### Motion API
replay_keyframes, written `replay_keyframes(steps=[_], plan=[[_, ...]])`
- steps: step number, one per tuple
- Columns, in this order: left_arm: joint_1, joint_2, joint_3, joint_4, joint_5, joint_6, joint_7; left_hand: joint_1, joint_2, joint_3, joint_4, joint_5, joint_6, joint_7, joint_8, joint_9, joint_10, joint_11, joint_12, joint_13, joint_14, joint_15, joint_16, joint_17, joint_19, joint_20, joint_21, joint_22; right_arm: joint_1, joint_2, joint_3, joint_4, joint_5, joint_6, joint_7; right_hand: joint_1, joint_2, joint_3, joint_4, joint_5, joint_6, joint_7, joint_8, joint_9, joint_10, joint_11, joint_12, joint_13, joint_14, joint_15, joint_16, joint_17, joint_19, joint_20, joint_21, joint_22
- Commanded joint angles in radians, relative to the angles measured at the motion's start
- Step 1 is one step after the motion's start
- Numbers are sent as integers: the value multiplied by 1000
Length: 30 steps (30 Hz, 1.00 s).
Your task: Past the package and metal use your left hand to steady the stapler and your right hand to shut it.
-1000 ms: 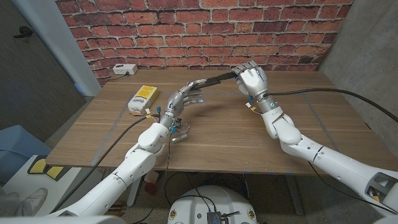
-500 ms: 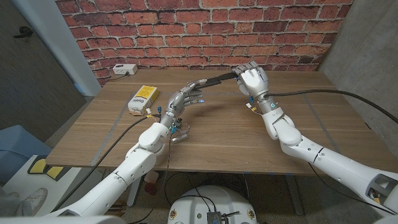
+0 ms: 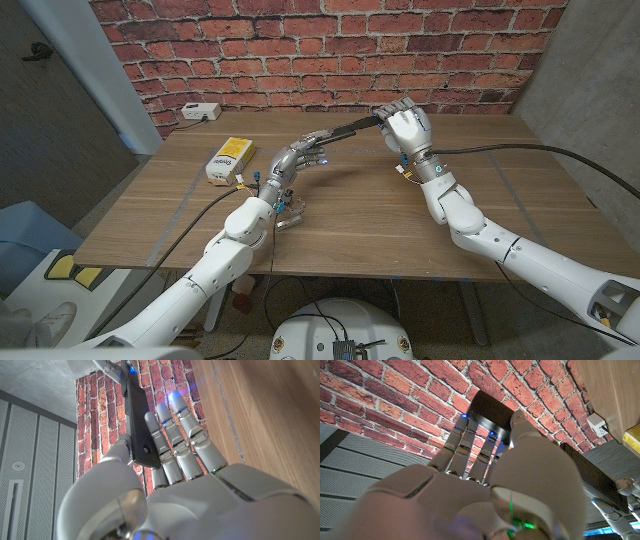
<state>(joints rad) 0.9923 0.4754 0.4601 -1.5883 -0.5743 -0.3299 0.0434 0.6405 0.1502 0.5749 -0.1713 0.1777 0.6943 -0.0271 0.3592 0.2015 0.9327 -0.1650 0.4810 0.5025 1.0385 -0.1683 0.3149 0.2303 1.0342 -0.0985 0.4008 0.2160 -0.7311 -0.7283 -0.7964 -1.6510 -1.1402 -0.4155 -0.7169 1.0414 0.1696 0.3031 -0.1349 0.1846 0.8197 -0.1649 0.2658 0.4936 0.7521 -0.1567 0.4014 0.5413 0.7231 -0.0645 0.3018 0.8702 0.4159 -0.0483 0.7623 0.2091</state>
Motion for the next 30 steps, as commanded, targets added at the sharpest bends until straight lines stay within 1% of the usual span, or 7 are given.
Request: replay_keyframes(steps=[1, 3, 7, 16, 21, 25, 30], plan=[[4, -16, -1, 5, 4, -15, 16, 72, 51, 32, 5, 2, 41, 2, 15, 11, 29, -12, 13, 11, 24, -66, 12, 10, 2, -13, 15, 7, -10, -7, 7, -12, -1, 0, -3, -1, 8, 54, 47, 4, 6, 1, -4, 2, 3, -2, -4, 2, 11, -165, 4, 2, -6, -134, 7, 1], [5, -18, -1, 2, 4, -12, 21, 90, 53, 48, 7, 2, 53, 12, 17, 15, 41, -15, 18, 16, 32, -67, 15, 14, -1, -15, 21, 10, -13, -7, 8, -13, 0, 0, -5, -1, 9, 55, 47, 4, 6, 0, -4, 2, 3, -1, -4, 3, 11, -166, 4, 2, -6, -134, 8, 0], [5, -15, 1, -1, 2, -6, 18, 109, 58, 64, 15, 0, 57, 16, 18, 24, 47, -16, 22, 22, 49, -64, 23, 22, -1, -20, 30, 15, -17, -9, 10, -14, 1, 1, -7, -1, 8, 55, 46, 4, 6, 0, -5, 2, 1, -3, -4, 4, 12, -167, 4, 3, -7, -134, 10, 0], [6, -16, 1, -4, 4, -4, 23, 135, 56, 83, 23, 2, 54, 20, 17, 40, 43, -30, 25, 33, 62, -66, 30, 31, -3, -32, 44, 22, -23, -10, 14, -17, 8, 6, -10, -1, 9, 56, 46, 4, 7, 0, -6, 2, 5, 0, -4, 5, 12, -167, 2, 4, -10, -135, 16, -1], [6, -7, -1, -8, -6, 8, 13, 147, 54, 90, 32, 2, 52, 26, 16, 52, 55, -29, 36, 44, 83, -65, 41, 41, -2, -33, 56, 27, -26, -8, 17, -21, 13, 6, -10, -1, 10, 57, 46, 4, 5, 1, -7, 4, 2, -1, -6, 5, 11, -166, 0, 4, -11, -135, 19, -2], [2, 2, 1, -8, -9, 16, 1, 156, 52, 92, 35, 3, 50, 18, 15, 60, 50, -36, 39, 53, 92, -65, 48, 49, -3, -34, 63, 31, -25, -8, 18, -25, 10, 5, -6, -1, 10, 58, 45, 4, 5, 3, -7, 6, 4, 1, -5, 6, 12, -167, 0, 5, -12, -135, 23, -2], [1, 6, 1, -10, -5, 20, 3, 162, 50, 95, 51, 5, 68, -1, 27, 87, 41, -40, 47, 74, 85, -63, 44, 57, -20, -39, 74, 37, -23, -8, 16, -27, 5, 7, 1, -1, 11, 59, 46, 4, 7, 3, -7, 6, 5, 2, -5, 6, 14, -166, 1, 7, -14, -135, 25, -3]])
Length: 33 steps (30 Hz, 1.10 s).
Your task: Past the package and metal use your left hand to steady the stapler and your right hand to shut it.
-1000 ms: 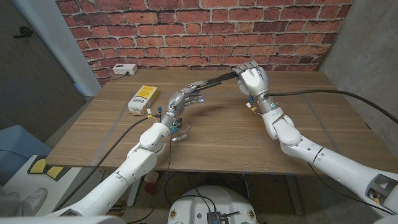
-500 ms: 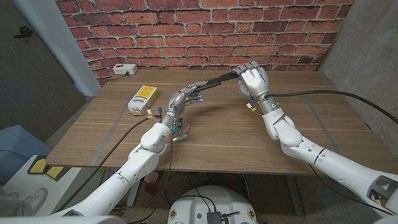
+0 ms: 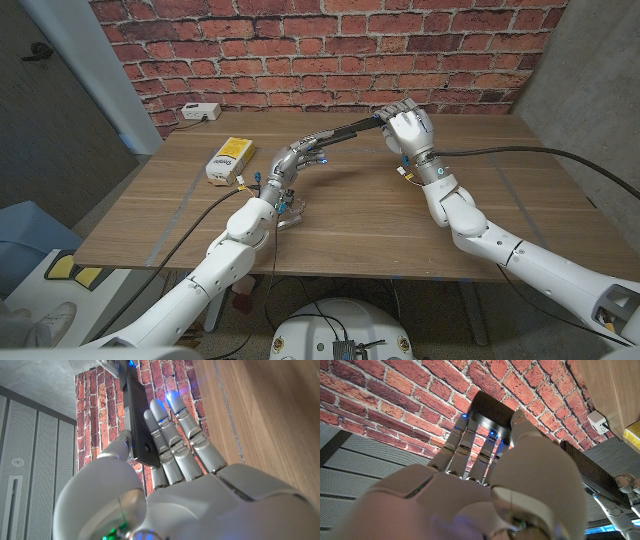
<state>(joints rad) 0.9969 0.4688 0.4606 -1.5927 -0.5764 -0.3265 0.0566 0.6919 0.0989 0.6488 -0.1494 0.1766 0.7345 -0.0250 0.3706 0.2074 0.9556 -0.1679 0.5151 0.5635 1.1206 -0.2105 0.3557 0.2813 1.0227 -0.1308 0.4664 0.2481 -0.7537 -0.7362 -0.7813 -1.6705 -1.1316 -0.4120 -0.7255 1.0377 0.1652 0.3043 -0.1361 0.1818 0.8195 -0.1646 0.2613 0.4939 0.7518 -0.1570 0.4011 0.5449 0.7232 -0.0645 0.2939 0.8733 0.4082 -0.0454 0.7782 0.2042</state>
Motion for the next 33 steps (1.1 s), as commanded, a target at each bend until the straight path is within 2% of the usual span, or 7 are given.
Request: replay_keyframes(steps=[1, 10, 24, 30, 33], plan=[[-4, 13, 0, -6, -5, 17, -12, 111, 101, 22, 34, 7, 31, -6, 19, 88, 14, -37, 13, 19, -1, -21, 1, 8, -12, -8, 11, 7, 0, 0, 0, -8, -5, 4, 11, 2, 15, 57, 47, 6, 7, 2, -3, 5, 4, 2, -6, 3, 14, -166, 9, 4, -6, -138, 10, 2], [-2, 16, -3, -5, -14, 13, -22, 114, 100, 23, 41, 8, 29, -8, 22, 105, 8, -38, 16, 30, -6, -22, -2, 12, -15, -9, 20, 10, 6, 4, -2, -8, -13, 3, 19, -1, 13, 57, 49, 5, 9, 4, -4, 5, 6, 2, -7, 2, 16, -165, 8, 6, -9, -137, 17, 1], [0, 14, -7, -13, -15, 20, -7, 122, 97, 27, 50, 9, 35, 5, 31, 136, 11, -39, 27, 50, 1, -22, 0, 22, -4, -12, 43, 14, 5, 9, -3, -5, -16, -5, 26, 0, 12, 61, 46, 5, 4, 5, -9, 6, 3, 4, -9, 4, 8, -166, 0, 6, -18, -133, 26, 0], [-5, 7, -4, 0, -19, 17, -15, 123, 96, 28, 51, 8, 38, 5, 33, 143, 13, -40, 29, 54, 0, -22, -2, 23, -6, -12, 47, 15, 0, 11, 0, -6, -7, -7, 26, 2, 14, 67, 43, 2, -1, 1, -13, 7, -16, 8, -23, -2, -16, -167, -17, 1, -32, -128, 30, -2], [-5, 3, -4, 3, -20, 14, -12, 125, 96, 28, 50, 8, 38, 5, 33, 147, 13, -40, 30, 57, 1, -23, -2, 24, -7, -12, 49, 15, -2, 10, 2, -9, -1, -5, 27, 9, 6, 69, 32, -2, -10, 0, -18, 6, -24, 12, -32, -9, -43, -168, -33, -6, -39, -123, 33, -4]])
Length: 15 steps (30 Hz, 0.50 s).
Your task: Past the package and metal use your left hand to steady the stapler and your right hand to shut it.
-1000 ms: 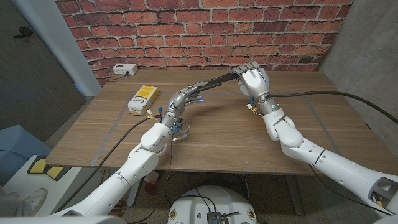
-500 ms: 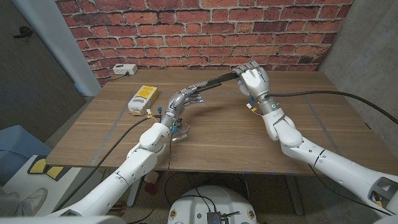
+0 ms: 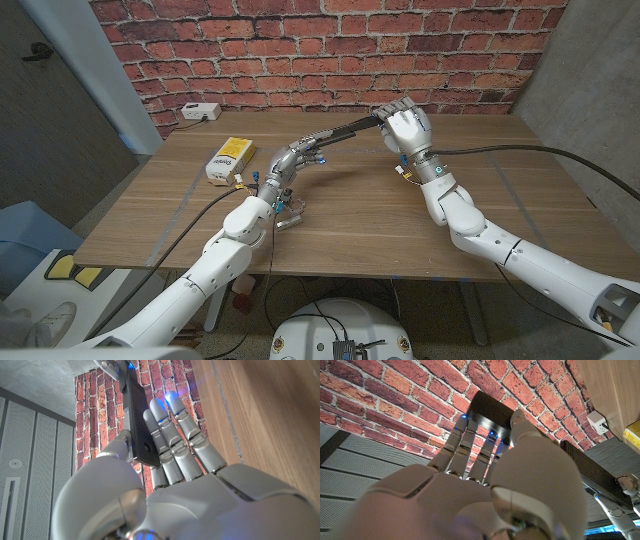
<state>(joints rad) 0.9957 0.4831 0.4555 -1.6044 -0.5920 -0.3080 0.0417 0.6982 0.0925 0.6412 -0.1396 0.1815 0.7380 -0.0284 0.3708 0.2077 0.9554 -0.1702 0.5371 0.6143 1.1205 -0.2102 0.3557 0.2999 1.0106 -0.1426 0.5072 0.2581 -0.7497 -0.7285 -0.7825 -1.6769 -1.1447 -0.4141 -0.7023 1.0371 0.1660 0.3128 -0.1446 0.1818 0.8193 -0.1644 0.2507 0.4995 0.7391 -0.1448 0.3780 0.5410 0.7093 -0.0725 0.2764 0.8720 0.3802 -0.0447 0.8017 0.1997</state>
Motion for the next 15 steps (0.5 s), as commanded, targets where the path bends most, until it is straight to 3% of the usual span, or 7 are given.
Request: replay_keyframes(steps=[1, 5, 15], plan=[[-4, -12, 1, 16, -5, -5, 3, 119, 102, 36, 40, 3, 35, 10, 33, 147, 14, -38, 9, 7, 1, -24, -2, 6, 5, 0, 9, 5, -7, 2, 5, -3, 15, -3, 5, 9, -6, 55, 34, -4, -26, -2, -14, 0, -29, 1, -19, -10, -39, -159, -20, -7, -17, -121, 10, -1], [-4, -23, 0, 29, -9, -20, 3, 121, 101, 37, 40, 3, 36, 11, 34, 153, 14, -38, 10, 10, 3, -24, -1, 8, 6, -1, 14, 6, -8, 0, 6, -6, 17, -4, 13, 5, -28, 40, 20, -3, -82, -7, -37, -1, -80, 1, -53, -24, -90, -158, -50, -28, -34, -113, 12, -6], [4, -45, -5, 45, -15, -44, 15, 124, 100, 38, 41, 2, 33, 10, 34, 165, 12, -38, 13, 18, 1, -23, -4, 10, 2, 1, 21, 7, -9, 4, 5, 0, 20, -12, 19, -36, -52, 13, 23, 2, -171, -10, -61, -5, -166, -2, -113, -45, -155, -151, -85, -77, -41, -98, 12, -14]])
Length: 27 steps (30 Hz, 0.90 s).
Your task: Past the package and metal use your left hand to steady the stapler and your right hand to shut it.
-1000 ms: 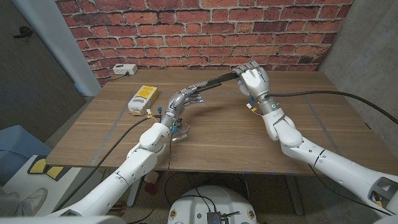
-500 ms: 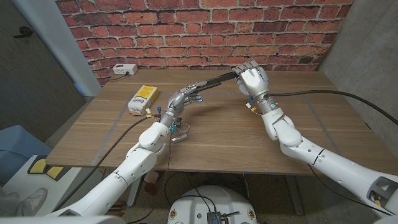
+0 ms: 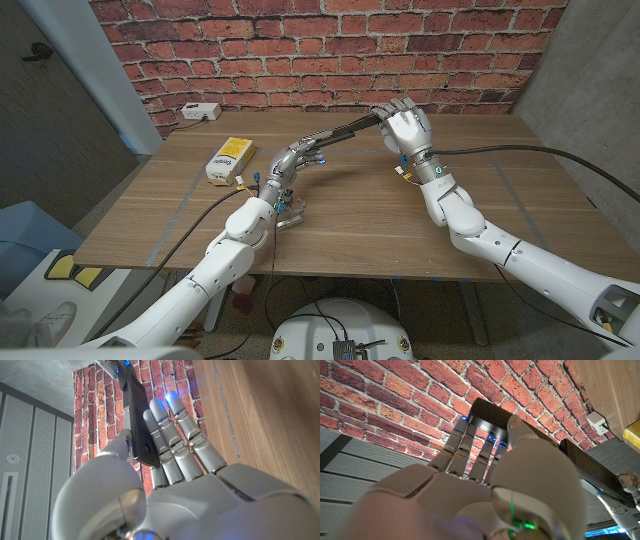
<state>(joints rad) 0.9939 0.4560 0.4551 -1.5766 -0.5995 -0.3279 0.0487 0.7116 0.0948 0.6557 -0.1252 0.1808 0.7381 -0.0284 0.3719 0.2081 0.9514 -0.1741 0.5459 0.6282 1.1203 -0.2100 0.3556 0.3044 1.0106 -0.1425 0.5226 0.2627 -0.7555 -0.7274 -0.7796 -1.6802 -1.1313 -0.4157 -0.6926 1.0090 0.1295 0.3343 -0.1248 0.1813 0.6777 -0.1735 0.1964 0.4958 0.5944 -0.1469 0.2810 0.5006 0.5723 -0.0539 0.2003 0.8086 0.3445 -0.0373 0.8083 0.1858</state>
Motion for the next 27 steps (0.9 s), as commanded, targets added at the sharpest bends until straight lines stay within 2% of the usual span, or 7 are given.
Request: replay_keyframes(steps=[1, 7, 15, 24, 27], plan=[[6, -18, -5, 19, -9, -25, 6, 111, 98, 24, 27, 3, 35, 12, 33, 166, 16, -34, 4, 5, 1, -23, -4, 6, 2, 1, 6, 2, -3, 4, 2, 4, 6, -13, 10, -10, -18, -10, 2, 3, -42, 0, -9, -1, -29, 2, -21, -6, -25, -170, -12, -19, -7, -103, 4, 0], [0, -20, -3, 29, -12, -28, -5, 112, 98, 24, 28, 2, 35, 11, 34, 172, 17, -33, 4, 5, 2, -23, -4, 7, 0, 1, 10, 2, -2, 7, 1, 7, 7, -21, 14, -19, -31, -17, -5, 6, -119, -6, -19, -6, -82, -2, -57, -18, -73, -168, -22, -52, -13, -96, 2, -3], [-3, -23, -1, 39, -17, -29, -13, 113, 97, 25, 30, 2, 36, 11, 35, 181, 17, -33, 3, 7, 2, -23, -5, 9, -3, 1, 16, 3, -1, 7, -1, 12, 13, -16, 9, -23, -32, -22, -6, 6, -132, -8, -15, -8, -94, -1, -66, -23, -89, -170, -17, -58, -18, -94, -1, -3], [-6, -26, -2, 49, -23, -32, -21, 114, 96, 26, 31, 1, 36, 11, 35, 190, 19, -34, 3, 8, 4, -23, -6, 11, -5, 1, 22, 3, 6, 14, -9, 18, 8, -21, 12, -8, -23, -19, -16, 9, -142, -14, -9, -11, -96, -6, -71, -28, -114, -171, -15, -65, -33, -92, -7, -3], [-6, -27, -2, 52, -25, -33, -23, 115, 96, 26, 32, 1, 36, 12, 35, 193, 18, -34, 2, 8, 4, -23, -6, 12, -5, 1, 24, 3, 6, 20, -9, 20, 12, -26, 10, -11, -25, -22, -17, 8, -180, -17, -18, -14, -112, -5, -79, -32, -125, -168, -15, -75, -39, -85, -9, -4]])
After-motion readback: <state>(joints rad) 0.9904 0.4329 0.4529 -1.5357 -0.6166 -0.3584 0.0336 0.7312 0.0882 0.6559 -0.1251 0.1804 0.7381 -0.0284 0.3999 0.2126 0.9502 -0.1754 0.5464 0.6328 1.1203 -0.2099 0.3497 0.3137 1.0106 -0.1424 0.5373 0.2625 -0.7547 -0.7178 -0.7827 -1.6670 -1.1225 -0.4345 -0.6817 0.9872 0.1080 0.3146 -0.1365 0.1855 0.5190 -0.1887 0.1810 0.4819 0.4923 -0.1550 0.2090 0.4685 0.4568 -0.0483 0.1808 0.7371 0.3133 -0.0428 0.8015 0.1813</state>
